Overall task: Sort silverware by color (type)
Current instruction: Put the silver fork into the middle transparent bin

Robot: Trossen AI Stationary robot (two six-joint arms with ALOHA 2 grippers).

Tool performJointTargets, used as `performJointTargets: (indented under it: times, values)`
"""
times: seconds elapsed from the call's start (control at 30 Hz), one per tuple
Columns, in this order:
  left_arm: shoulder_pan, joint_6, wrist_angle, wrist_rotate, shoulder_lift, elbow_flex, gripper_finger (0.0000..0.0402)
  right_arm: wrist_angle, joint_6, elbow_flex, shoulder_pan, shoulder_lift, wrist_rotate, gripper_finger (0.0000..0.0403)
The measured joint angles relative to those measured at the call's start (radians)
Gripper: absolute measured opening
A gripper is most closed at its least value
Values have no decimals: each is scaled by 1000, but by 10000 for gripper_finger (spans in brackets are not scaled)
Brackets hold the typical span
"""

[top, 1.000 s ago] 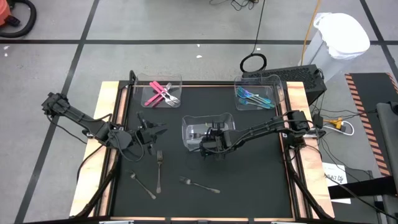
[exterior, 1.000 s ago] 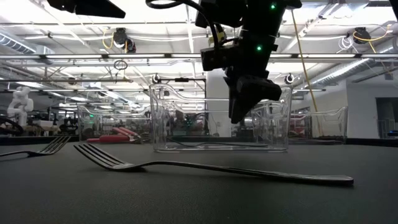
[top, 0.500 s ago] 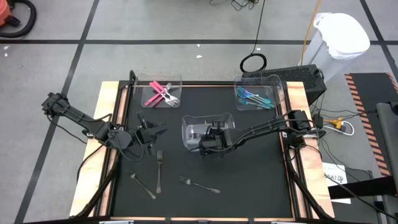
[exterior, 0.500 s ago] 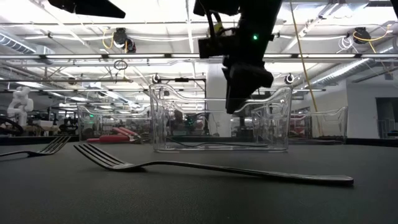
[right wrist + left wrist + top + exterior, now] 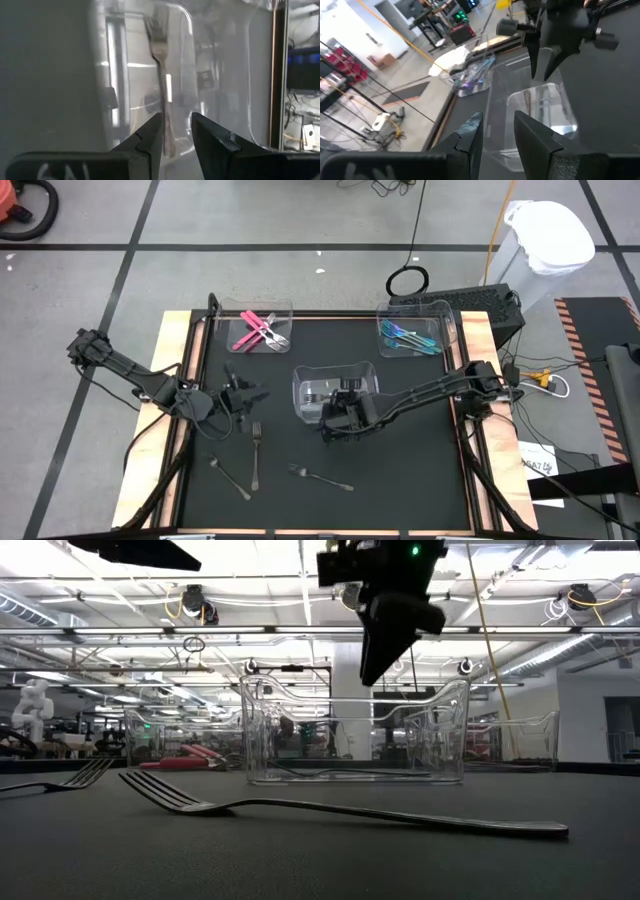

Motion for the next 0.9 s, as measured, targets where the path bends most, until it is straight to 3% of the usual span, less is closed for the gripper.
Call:
performJointTargets:
  times: [0.3, 0.57, 0.77, 0.9]
  values:
    - [0, -103, -67, 61, 0, 0, 112, 10, -27, 16, 77, 0, -5, 98]
    - [-4, -234, -80, 63, 3, 0, 112, 18, 91, 16, 162, 0, -7, 98]
    - [-60, -299, -74, 96, 70, 0, 112, 81, 182, 16, 238, 0, -10, 98]
    - [-100, -297, -63, 102, 133, 3, 112, 174, 203, 16, 270, 0, -72, 98]
